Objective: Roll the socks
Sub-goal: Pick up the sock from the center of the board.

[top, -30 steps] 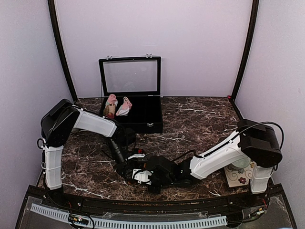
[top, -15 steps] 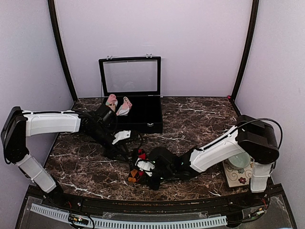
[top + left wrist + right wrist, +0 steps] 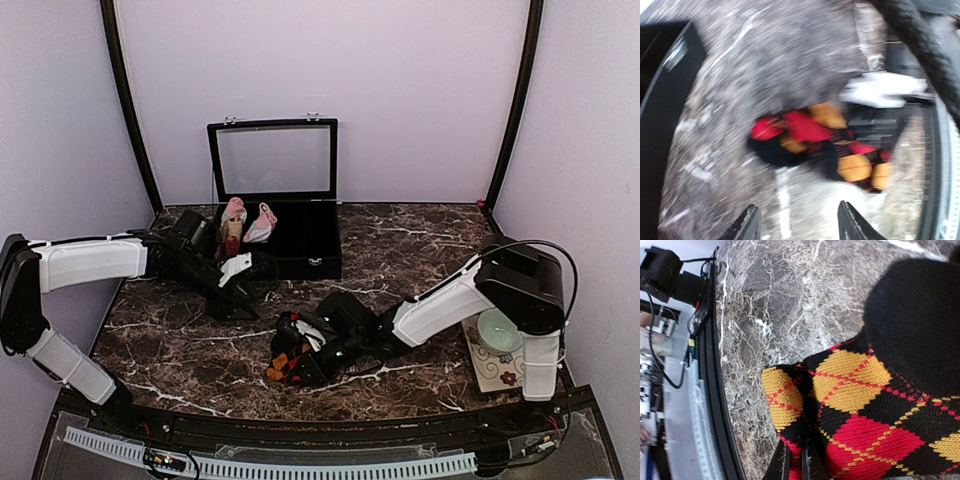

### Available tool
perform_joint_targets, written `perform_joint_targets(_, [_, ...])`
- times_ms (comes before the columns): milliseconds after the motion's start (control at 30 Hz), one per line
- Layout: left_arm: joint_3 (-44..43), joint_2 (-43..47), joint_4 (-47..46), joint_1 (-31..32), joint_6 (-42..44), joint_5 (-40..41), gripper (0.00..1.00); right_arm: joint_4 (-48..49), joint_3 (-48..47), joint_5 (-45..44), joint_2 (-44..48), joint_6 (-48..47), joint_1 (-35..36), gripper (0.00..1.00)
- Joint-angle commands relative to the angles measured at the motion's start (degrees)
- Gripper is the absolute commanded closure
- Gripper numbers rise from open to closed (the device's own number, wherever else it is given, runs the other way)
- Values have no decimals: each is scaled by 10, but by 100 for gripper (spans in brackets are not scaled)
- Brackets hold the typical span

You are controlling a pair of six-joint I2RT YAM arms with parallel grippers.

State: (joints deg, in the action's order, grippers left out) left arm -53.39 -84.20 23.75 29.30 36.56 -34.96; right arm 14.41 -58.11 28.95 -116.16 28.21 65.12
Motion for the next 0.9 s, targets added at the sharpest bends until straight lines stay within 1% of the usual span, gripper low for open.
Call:
perform_joint_targets(0, [31,28,18,19,22,-113,45,-84,53,47,-58,90,-23,100])
perform_joint_targets(33, [36,24,15,26,22,-113,46,-84,56,51,-62,98,-30,100])
perform_joint_targets(100, [56,29,4,52,37,-85,46,-85,59,61,-74,111,-41,100])
perform_joint_targets(233, [103,51,-19,134,71,-28,47,-117,45,65,-95,109,-49,100])
perform_joint_targets(267, [107,42,-19,148,74,-16,49,-123,43,65,-97,109,-49,100])
perform_joint_targets(367, [105,11,-23,179,82,12,60,-127,39,65,-103,116,-51,100])
perform_joint_targets(467, [101,-17,-39,199,82,32,61,-127,37,73,-114,123,-51,100])
perform_joint_targets(567, [93,-38,-60,204,78,34,59,-130,34,77,-121,129,-51,99])
perform_joint_targets(733, [85,-66,-71,223,90,64,59,-129,34,78,-113,132,-54,99])
perform_joint_targets(867, [83,-78,-81,226,96,97,59,-134,31,82,-110,130,-56,98])
